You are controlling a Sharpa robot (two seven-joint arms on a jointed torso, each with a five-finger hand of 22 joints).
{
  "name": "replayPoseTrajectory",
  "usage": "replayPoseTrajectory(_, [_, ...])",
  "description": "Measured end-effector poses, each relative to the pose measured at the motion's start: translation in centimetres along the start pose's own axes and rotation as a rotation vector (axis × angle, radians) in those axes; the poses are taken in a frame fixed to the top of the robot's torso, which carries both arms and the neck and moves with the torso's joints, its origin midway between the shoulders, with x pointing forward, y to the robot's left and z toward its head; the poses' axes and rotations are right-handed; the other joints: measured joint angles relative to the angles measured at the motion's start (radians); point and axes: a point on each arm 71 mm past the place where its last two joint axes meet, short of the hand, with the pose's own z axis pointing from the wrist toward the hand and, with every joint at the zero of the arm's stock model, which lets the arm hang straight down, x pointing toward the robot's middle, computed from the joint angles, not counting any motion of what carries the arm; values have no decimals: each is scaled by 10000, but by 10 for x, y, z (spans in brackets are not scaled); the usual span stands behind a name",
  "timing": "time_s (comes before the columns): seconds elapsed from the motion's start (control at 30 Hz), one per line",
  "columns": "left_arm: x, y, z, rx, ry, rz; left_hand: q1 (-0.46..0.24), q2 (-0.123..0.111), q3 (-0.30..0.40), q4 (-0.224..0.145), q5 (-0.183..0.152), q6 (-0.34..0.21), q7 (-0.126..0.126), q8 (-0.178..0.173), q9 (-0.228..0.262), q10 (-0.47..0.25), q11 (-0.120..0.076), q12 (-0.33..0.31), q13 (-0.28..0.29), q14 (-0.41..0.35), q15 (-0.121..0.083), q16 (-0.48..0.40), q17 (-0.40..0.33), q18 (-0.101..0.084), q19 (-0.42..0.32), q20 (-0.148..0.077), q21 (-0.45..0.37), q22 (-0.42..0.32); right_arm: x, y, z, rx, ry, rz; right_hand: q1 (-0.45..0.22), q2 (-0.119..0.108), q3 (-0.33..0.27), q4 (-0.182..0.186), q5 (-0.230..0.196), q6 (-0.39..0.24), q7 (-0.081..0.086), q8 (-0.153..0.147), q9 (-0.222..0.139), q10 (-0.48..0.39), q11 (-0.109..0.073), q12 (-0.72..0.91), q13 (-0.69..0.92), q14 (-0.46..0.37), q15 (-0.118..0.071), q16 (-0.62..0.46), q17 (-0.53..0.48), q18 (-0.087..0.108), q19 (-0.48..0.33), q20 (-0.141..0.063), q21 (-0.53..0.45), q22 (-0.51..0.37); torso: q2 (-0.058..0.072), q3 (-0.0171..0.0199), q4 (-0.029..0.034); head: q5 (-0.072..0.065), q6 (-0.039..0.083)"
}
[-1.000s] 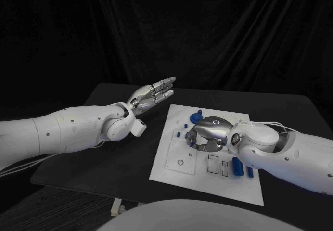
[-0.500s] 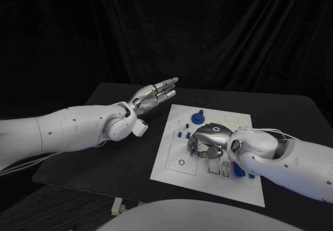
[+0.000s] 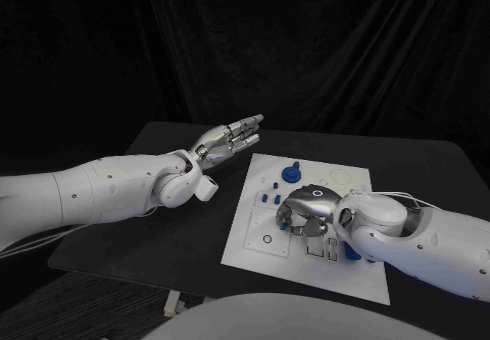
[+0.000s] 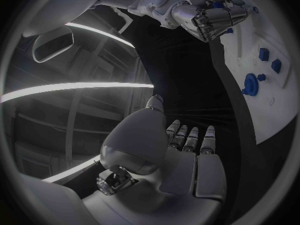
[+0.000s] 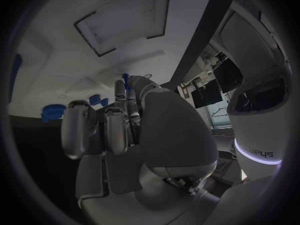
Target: Assemble the parts on the task board
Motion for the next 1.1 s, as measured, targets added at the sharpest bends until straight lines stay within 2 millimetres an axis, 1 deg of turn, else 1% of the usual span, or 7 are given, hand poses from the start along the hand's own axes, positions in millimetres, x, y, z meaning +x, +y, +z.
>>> replayPoseTrajectory(0.17, [0,0,0,0,16,-16,78,-78,56,0,47,0,0,0,0,-37,36,0,-1,38,37,0,1,-1,-35,35,0,1,1,1,0,-10,15,21,0,0,0,0,0,0,0,0,-1,0,0,0,0,0,0,0,0,0,0,0,0,0,1,0,0,-15,0])
replayPoseTrajectory(0.3, [0,0,0,-1,24,-23,130,-27,84,-28,115,36,36,0,-1,-37,36,0,-1,38,37,0,2,-2,0,70,0,1,2,1,0,-9,23,33,0,0,2,-2,0,-5,5,0,-1,0,0,0,-1,0,0,0,0,1,0,0,0,8,1,0,1,-12,0])
replayPoseTrajectory(0.33, [0,0,0,-1,26,-25,161,-57,84,-28,115,36,36,0,-1,-37,36,0,-1,38,37,0,2,-2,0,70,0,1,2,1,0,-8,24,34,0,0,29,-29,0,-35,35,0,-1,0,0,0,-1,0,0,0,0,0,0,0,0,8,1,0,1,-10,0])
replayPoseTrajectory(0.5, [0,0,0,-2,35,-32,182,-79,110,-55,153,36,36,0,-1,-37,36,0,-1,38,36,0,4,-2,-37,107,0,2,2,1,0,0,26,41,0,0,28,-28,0,-35,36,0,2,-5,5,0,3,0,0,0,0,0,0,0,0,8,1,0,1,-4,0])
replayPoseTrajectory(0.63, [0,0,0,-3,42,-38,220,-41,110,-55,153,36,35,0,9,-36,35,0,7,37,108,0,5,-3,-1,142,0,2,3,1,0,3,23,46,0,0,50,-50,0,-35,36,0,18,-39,38,0,13,0,0,0,0,0,0,0,0,7,1,0,1,15,0])
replayPoseTrajectory(0.87, [0,0,0,-5,44,-41,260,-80,138,-83,192,72,72,0,8,-36,35,0,7,37,108,0,7,-2,-1,214,0,3,3,1,0,-1,-15,52,0,0,110,-110,0,-36,35,0,44,-38,38,67,30,0,0,0,0,0,0,0,-45,6,1,-1,0,49,1])
replayPoseTrajectory(1.1, [0,0,0,-10,37,-37,341,-80,137,-83,192,72,72,0,7,-36,35,-1,6,37,178,0,8,-1,0,286,0,-2,2,2,-1,-34,-136,63,0,0,110,-110,1,-35,36,0,53,-38,38,67,30,0,0,0,0,0,0,0,-49,5,2,-1,1,71,1])
